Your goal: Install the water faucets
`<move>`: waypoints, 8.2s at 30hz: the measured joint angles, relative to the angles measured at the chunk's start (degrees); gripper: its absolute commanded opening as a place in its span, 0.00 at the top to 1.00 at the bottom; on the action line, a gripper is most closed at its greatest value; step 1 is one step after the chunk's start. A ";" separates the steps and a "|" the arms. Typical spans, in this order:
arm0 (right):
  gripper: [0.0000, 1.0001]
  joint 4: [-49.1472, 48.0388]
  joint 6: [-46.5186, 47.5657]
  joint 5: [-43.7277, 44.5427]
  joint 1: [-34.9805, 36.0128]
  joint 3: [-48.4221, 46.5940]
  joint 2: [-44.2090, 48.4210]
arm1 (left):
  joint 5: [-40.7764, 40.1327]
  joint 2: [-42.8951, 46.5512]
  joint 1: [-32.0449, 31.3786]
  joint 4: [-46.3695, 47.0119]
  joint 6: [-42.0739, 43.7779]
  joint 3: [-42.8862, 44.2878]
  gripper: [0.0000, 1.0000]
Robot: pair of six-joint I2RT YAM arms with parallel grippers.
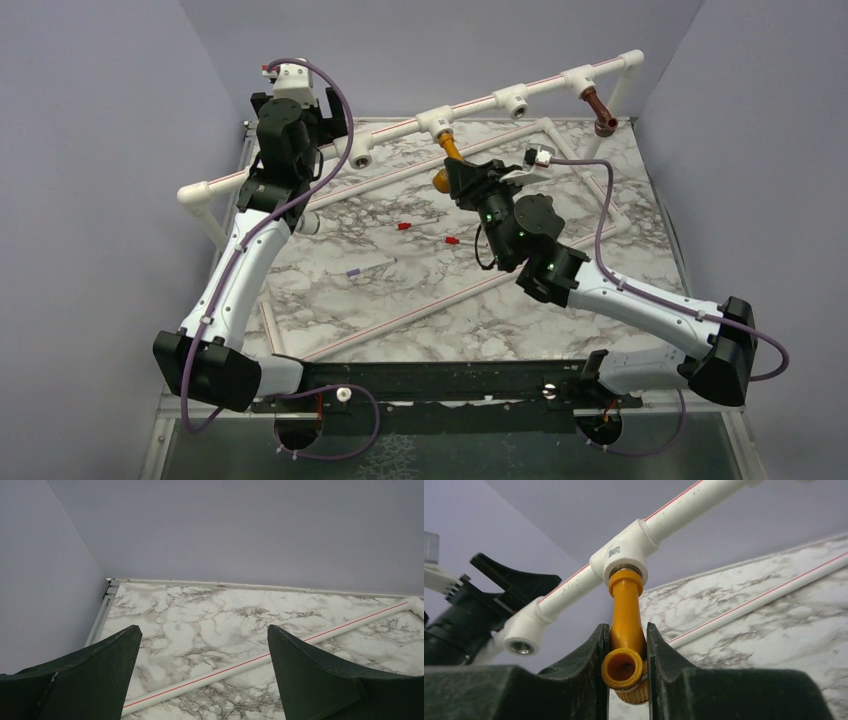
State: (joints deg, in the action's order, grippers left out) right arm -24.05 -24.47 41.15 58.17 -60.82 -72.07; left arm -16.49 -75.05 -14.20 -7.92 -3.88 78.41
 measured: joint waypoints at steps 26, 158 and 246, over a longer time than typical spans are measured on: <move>0.67 1.86 -58.73 -0.72 -2.34 5.07 1.70 | 0.11 0.17 0.00 -0.50 -0.04 0.02 0.03; 1.00 -16.48 43.91 -5.60 2.10 4.83 -2.91 | 1.44 -0.33 0.59 -1.57 -0.42 0.46 0.02; 0.10 21.73 94.01 -25.11 0.26 4.92 19.10 | 3.45 -1.16 1.73 0.04 -2.40 1.09 0.02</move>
State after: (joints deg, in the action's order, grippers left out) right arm -2.33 69.54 16.03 58.43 -55.90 -52.97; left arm -13.04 -76.20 -12.47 -7.88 -6.28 79.50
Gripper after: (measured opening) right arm 0.899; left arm 0.979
